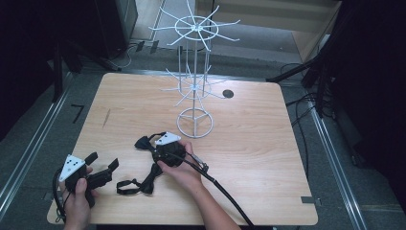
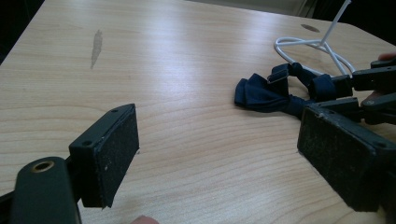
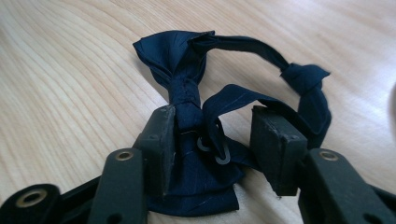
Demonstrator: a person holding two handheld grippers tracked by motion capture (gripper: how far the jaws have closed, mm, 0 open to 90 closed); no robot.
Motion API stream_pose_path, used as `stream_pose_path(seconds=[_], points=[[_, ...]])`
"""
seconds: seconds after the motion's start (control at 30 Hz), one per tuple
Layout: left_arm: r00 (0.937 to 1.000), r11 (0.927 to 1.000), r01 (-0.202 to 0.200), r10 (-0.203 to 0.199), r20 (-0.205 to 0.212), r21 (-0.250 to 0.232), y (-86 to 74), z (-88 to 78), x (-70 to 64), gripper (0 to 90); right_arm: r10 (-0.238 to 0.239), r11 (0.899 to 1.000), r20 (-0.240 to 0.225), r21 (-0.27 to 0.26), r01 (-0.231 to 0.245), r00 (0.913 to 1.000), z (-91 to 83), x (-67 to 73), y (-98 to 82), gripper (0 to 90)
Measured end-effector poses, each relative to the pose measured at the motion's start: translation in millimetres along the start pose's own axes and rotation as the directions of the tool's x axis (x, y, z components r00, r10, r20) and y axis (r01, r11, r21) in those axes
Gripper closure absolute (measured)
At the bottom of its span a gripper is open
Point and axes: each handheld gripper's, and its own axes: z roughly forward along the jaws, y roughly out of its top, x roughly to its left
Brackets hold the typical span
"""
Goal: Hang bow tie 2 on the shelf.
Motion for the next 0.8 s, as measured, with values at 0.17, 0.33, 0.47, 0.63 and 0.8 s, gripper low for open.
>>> stream_pose_path(seconds=[0.17,0.33,0.47,0.63,0.8], points=[[1.0000,1.0000,-0.001,0.001,-0.001,0.001,0.0,-0.1,-0.1,13.6,0.019,1.000,-0.013,-0.001,-0.019,0.9997,0.3,-4.1,-0.3,49.4],[1.0000,1.0000,-0.001,0.001,-0.001,0.002,0.2,0.1,-0.1,13.6,0.032,0.996,-0.015,-0.080,-0.033,0.9994,-6.3,-0.7,-1.6,48.1],[1.0000,1.0000,-0.002,0.002,-0.003,0.003,0.3,0.5,0.0,13.8,0.020,0.997,-0.031,-0.079,-0.023,0.9993,-3.7,3.1,-1.5,47.6],[1.0000,1.0000,0.001,-0.001,-0.004,0.005,0.3,0.5,0.0,13.8,0.010,1.000,-0.015,-0.017,-0.010,0.9998,2.2,2.8,-2.2,46.5],[1.0000,1.0000,-0.001,0.001,-0.005,0.005,0.4,0.5,-0.1,13.8,-0.019,1.000,0.001,-0.017,0.019,0.9998,0.8,5.6,-3.3,60.1]])
